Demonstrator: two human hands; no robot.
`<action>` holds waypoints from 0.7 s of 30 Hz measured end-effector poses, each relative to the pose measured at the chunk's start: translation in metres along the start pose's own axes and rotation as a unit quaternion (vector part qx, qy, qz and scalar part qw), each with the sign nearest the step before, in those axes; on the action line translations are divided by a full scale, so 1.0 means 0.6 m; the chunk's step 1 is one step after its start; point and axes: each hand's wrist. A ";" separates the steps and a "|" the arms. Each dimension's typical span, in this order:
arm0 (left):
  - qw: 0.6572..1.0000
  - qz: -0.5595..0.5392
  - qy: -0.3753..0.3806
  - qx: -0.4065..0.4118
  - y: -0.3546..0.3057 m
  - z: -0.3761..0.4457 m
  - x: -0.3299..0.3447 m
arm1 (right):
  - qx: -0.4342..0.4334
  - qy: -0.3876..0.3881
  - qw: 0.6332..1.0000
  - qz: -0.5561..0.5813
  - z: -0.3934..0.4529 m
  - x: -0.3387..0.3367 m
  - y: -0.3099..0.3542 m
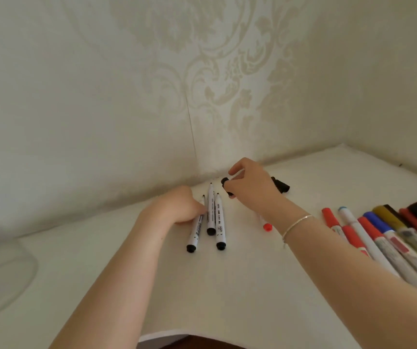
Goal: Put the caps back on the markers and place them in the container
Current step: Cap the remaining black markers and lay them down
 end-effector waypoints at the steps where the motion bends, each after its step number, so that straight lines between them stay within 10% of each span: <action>1: 1.000 -0.003 -0.001 -0.002 0.002 0.002 0.003 | -0.002 -0.012 1.000 0.001 -0.004 0.005 -0.001; 21: 0.918 -0.316 -0.115 0.210 -0.024 -0.006 0.041 | 0.000 -0.244 0.949 0.201 0.006 -0.023 -0.022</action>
Point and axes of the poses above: each hand's wrist, its own z-axis towards the middle knuckle, its own x-axis out of the palm, y = z × x, and after that the axes turned 11 degrees about -x, right-handed
